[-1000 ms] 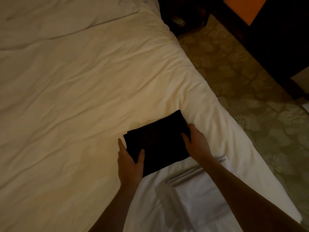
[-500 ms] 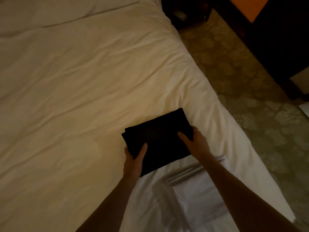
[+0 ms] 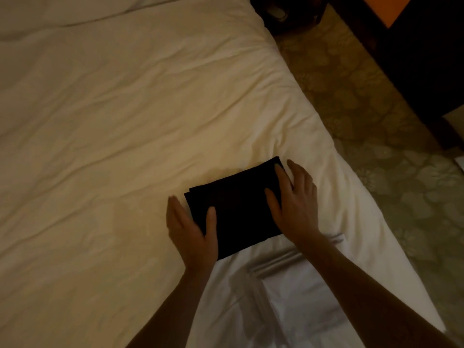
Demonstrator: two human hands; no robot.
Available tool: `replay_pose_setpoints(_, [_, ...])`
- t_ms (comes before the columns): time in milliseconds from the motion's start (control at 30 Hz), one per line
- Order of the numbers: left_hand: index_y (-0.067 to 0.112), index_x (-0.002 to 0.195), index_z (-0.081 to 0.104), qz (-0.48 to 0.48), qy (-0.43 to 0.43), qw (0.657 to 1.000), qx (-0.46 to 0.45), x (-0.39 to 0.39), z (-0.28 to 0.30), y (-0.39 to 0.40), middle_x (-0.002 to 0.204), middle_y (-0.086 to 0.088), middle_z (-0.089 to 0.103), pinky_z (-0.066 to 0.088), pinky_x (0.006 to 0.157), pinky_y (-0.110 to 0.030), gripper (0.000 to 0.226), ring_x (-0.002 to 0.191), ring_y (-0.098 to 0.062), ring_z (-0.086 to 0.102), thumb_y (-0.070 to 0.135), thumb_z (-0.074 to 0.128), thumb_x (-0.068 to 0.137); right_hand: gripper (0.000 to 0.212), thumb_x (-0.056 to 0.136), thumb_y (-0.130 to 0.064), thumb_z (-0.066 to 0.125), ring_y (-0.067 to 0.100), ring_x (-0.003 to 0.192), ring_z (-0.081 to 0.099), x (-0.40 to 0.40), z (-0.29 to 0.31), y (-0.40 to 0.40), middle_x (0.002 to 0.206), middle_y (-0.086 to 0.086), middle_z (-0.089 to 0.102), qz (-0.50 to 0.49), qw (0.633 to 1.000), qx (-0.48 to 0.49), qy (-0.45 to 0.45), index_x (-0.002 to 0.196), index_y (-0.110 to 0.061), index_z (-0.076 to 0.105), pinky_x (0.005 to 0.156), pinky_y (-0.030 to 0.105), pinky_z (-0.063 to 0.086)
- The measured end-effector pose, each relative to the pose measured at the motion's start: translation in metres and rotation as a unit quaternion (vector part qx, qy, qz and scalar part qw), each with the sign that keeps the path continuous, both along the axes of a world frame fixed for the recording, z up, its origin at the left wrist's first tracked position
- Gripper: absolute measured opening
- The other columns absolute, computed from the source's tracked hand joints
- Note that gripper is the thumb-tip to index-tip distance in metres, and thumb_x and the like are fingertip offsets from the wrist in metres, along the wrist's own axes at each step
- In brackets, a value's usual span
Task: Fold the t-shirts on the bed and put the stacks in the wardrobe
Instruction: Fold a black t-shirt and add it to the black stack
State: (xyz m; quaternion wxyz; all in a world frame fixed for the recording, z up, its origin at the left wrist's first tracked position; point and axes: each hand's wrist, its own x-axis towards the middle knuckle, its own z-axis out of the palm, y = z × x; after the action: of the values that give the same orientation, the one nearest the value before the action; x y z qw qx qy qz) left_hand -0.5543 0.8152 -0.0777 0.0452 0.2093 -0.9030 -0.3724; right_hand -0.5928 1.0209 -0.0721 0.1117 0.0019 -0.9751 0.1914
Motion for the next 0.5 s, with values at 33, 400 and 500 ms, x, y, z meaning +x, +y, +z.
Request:
replay_pose_setpoints(33, [0.007,0.156,0.018,-0.044,0.042,0.997,-0.040,-0.005,0.007,0.004,0.162,-0.015,0.019,0.018,0.122,-0.043,0.091,0.150,-0.030,0.018,0.069,0.037,0.092,0.053,0.100,-0.041,0.045,0.035,0.135,0.041,-0.004,0.002,-0.005,0.147,0.018,0.043,0.025,0.999,0.017,0.013,0.144,-0.011,0.046,0.106,0.045,0.037])
replay_pose_setpoints(400, [0.022,0.159,0.007,-0.165,-0.036,0.981,-0.097,-0.006,-0.049,0.007,0.167,-0.004,-0.002,0.031,0.117,-0.047,0.077,0.153,-0.025,-0.002,0.063,0.030,0.098,0.059,0.103,-0.046,0.029,0.023,0.146,0.026,-0.006,-0.045,0.006,0.163,-0.002,0.019,0.031,0.990,-0.028,-0.136,0.155,-0.021,0.023,0.105,0.042,0.043])
replay_pose_setpoints(500, [0.023,0.159,0.006,-0.171,-0.049,0.979,-0.095,-0.010,-0.048,0.008,0.167,-0.004,-0.003,0.022,0.116,-0.039,0.076,0.153,-0.026,-0.003,0.063,0.025,0.098,0.062,0.100,-0.050,0.022,0.023,0.144,0.030,-0.008,-0.043,0.002,0.162,-0.002,0.021,0.005,0.987,-0.006,-0.163,0.155,-0.022,0.024,0.105,0.042,0.040])
